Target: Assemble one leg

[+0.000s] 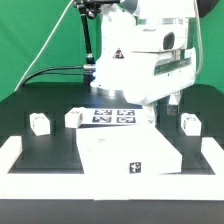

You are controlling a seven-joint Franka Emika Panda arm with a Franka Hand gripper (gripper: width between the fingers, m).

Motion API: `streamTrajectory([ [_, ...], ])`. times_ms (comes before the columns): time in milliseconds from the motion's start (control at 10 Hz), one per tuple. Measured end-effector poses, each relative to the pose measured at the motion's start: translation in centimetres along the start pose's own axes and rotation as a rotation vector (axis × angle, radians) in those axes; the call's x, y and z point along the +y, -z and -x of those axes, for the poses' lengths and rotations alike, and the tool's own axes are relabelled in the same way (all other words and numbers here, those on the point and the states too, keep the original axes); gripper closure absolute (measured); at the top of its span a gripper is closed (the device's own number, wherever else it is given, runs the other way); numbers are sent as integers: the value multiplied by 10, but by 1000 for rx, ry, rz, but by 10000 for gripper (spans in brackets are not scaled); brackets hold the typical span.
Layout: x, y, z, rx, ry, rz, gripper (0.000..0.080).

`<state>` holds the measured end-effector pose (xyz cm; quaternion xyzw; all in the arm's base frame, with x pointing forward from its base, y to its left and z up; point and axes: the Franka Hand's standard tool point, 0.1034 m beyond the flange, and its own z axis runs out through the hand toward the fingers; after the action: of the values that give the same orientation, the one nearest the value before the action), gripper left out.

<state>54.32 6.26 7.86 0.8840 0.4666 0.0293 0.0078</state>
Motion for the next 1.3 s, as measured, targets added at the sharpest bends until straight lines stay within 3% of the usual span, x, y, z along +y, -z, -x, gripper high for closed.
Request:
streamTrajectory([
  [800,0,0,0,0,0,-1,150],
  [900,-6,-3,8,20,96,19,150],
  [1000,-19,-9,26,21,200,21,150],
  [1100,-26,-14,40,6,291,3,150],
  [1300,-26,-17,53,-46,472,-11,150],
])
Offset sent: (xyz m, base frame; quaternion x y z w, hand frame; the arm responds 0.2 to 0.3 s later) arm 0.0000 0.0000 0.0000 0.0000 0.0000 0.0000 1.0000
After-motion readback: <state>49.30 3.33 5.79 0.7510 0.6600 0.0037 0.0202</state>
